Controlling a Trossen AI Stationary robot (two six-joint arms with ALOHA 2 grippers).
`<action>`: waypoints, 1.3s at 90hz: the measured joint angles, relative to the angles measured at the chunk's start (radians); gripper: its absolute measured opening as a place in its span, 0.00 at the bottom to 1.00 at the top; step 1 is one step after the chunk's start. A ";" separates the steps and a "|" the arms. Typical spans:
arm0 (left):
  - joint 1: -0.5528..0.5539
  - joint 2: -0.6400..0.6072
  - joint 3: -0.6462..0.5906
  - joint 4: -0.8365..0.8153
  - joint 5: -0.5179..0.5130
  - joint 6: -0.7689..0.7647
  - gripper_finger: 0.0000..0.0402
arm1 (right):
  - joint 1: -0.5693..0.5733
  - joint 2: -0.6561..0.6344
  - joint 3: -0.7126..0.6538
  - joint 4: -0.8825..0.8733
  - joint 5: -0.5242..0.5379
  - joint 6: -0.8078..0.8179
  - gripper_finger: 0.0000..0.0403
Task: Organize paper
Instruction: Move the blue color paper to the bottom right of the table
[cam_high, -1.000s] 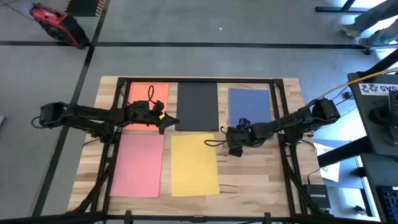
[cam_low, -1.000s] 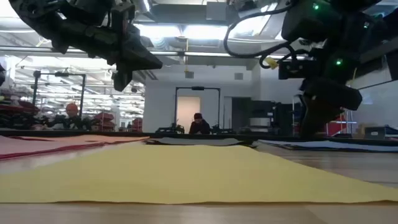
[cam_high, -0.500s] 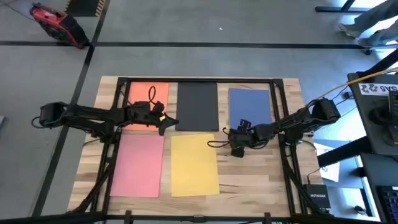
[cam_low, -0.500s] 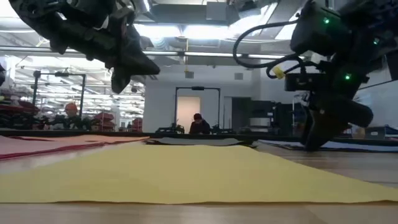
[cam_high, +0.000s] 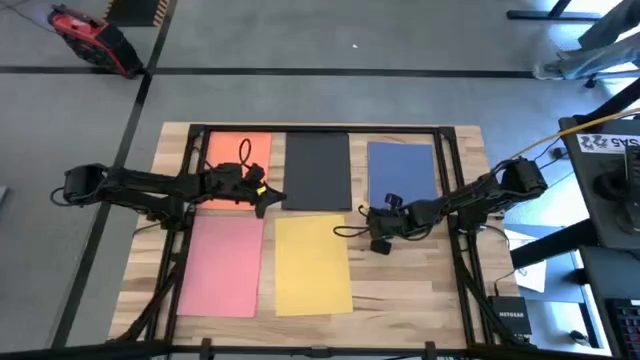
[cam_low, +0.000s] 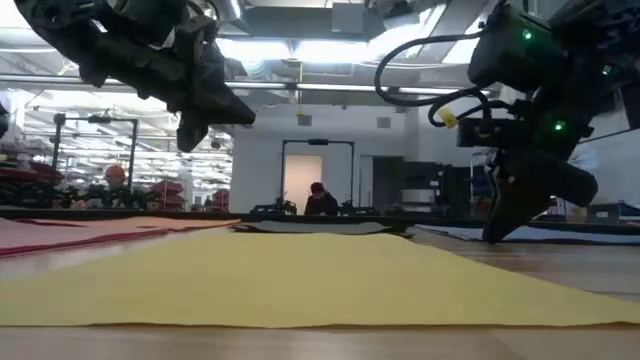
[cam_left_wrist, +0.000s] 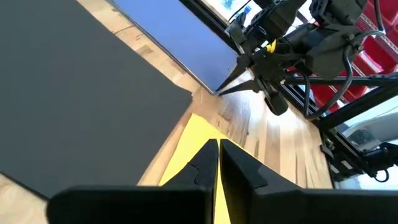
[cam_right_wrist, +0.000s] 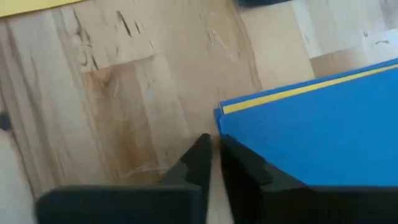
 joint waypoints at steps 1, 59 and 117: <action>0.000 0.000 0.000 0.000 0.000 0.000 0.00 | 0.000 0.000 0.000 0.000 0.001 0.000 0.01; 0.000 0.000 0.000 0.001 -0.001 -0.004 0.00 | 0.003 0.002 0.056 -0.035 -0.061 0.024 0.39; 0.000 0.000 0.000 -0.001 -0.018 0.032 0.00 | 0.001 0.004 -0.011 -0.015 0.041 0.118 0.44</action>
